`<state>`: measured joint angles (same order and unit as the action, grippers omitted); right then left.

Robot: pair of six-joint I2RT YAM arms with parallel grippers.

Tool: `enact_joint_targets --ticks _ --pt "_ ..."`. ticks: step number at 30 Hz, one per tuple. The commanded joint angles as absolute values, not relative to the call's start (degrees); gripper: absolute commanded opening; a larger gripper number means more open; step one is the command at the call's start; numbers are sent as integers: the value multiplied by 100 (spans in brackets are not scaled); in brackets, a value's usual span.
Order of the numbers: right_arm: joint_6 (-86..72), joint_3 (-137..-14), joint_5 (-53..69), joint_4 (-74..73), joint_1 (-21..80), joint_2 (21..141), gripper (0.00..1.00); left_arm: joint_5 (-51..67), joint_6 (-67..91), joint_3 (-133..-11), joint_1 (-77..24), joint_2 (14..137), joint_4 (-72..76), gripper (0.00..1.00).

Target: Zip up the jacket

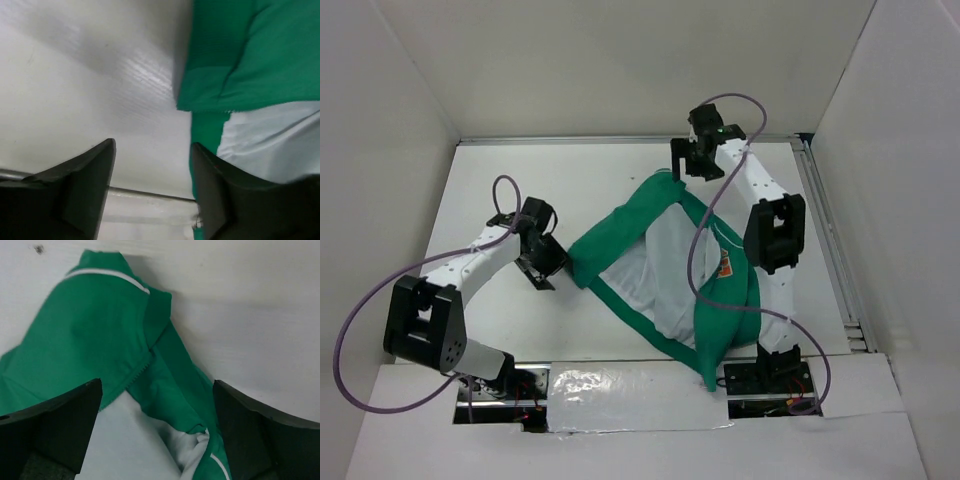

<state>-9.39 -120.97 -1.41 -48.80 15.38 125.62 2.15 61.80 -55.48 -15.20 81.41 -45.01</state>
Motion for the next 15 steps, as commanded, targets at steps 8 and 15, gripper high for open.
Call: enact_joint_targets --ticks 8,15 --pt "-1607 -9215 -255 -3771 1485 9143 100 -263 6304 -6705 -2206 7928 -5626 99" --pt "-2082 -6586 -167 -3612 1889 7507 100 323 4888 -7119 -2268 8401 -3793 99"
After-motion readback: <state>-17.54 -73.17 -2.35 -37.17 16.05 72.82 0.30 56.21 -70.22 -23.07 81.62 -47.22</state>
